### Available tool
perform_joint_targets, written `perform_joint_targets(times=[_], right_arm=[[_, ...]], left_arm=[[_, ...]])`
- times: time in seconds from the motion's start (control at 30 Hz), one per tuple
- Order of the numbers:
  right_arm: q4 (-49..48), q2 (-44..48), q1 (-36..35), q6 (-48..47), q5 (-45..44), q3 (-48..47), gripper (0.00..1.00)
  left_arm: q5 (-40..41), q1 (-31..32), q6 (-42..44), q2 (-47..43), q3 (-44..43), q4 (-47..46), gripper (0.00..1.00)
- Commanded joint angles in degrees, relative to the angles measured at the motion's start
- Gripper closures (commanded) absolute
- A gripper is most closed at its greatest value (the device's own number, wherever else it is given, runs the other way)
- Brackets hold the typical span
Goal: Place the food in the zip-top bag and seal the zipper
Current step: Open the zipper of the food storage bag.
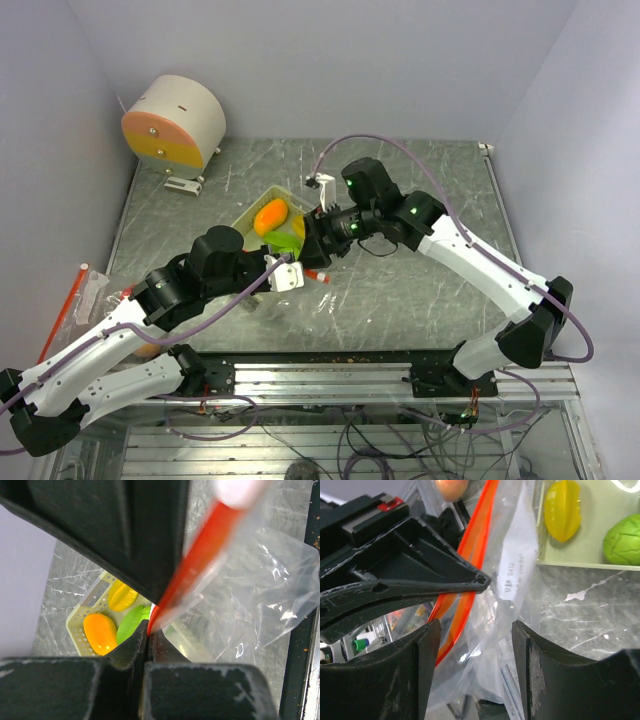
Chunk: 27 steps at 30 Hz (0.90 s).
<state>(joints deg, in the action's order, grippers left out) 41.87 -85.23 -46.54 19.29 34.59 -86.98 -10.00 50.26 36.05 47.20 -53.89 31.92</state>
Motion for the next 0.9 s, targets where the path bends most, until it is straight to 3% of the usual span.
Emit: perform_joint_targets(times=[0.0,0.2,0.43,0.63,0.73,0.8,0.87], right_arm=[[1.4,0.0,-2.0,-0.9,1.7,0.6,0.41],[-0.2,-0.3,-2.3,-0.2,3.1,1.9,0.41],[1.1,-0.7,-2.8,-0.9,-3.5,2.9,0.45],[1.6,-0.1,-3.1,-0.6,-14.5,1.5,0.71],[-0.3,0.8,-3.0,0.1,-18.3,1.4,0.93],[-2.2,1.6,-3.1,0.6,-20.5,2.0,1.00],[-4.7,3.0,-3.0,1.0,-22.4,3.2,1.00]], left_arm=[[1.2,0.2,0.6,0.3,-0.5,-1.3,0.93],[1.3,0.2,0.4,0.2,0.0,-2.1,0.93],[1.3,0.2,0.4,0.3,-0.4,-2.3,0.93],[0.3,0.1,-0.2,0.1,-0.3,-2.4,0.93],[0.0,0.2,-0.4,-0.2,-0.4,-2.4,0.93],[0.2,0.2,-0.9,-0.3,-0.6,-2.3,0.93],[1.1,0.1,-1.8,-0.7,-0.8,-2.7,0.93]])
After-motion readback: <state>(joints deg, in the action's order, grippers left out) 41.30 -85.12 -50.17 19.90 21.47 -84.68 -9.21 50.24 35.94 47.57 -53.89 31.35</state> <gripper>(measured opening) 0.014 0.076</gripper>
